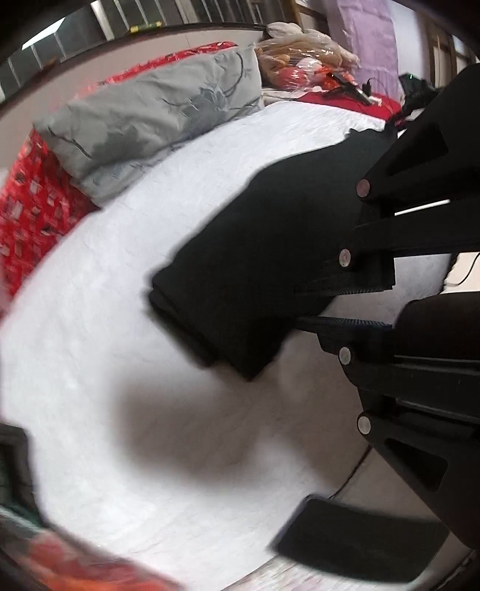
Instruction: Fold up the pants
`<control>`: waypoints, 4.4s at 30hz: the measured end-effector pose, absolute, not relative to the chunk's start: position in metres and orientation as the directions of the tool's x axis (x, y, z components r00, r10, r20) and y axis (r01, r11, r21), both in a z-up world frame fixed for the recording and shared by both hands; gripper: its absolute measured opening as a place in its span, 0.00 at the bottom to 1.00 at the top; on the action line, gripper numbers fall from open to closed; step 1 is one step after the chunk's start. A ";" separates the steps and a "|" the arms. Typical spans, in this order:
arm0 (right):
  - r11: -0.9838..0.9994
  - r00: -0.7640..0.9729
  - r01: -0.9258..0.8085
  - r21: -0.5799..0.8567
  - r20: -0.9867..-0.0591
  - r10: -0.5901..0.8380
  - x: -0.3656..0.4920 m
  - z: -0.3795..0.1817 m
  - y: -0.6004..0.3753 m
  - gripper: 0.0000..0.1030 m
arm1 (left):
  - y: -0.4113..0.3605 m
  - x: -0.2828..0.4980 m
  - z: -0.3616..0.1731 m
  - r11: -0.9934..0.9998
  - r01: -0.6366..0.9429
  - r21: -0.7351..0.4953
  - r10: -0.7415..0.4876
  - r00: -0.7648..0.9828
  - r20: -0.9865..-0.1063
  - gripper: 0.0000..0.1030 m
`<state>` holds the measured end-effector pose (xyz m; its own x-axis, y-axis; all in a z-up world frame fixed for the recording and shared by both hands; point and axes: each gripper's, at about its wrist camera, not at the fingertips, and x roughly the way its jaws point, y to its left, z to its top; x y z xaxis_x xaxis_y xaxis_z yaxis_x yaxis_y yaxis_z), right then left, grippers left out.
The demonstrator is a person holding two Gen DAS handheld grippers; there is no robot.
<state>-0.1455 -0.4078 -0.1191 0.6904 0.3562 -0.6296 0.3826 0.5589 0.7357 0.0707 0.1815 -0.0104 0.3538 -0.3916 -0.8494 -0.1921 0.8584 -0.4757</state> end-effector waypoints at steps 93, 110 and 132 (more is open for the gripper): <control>0.747 0.222 -0.636 0.192 -0.882 0.416 0.168 -0.083 0.067 0.52 | 0.192 0.090 -0.060 0.878 -0.180 -0.444 -0.362 0.357 -0.861 0.56; 0.794 0.326 -0.600 0.096 -0.878 0.352 0.185 -0.083 0.064 0.02 | 0.201 0.106 -0.071 0.856 -0.244 -0.456 -0.324 0.435 -0.840 0.23; 0.936 0.557 -0.085 0.340 -0.763 0.328 -0.023 -0.017 -0.253 0.51 | 0.181 0.094 -0.015 0.888 -0.278 -0.367 -0.197 0.491 -0.848 0.57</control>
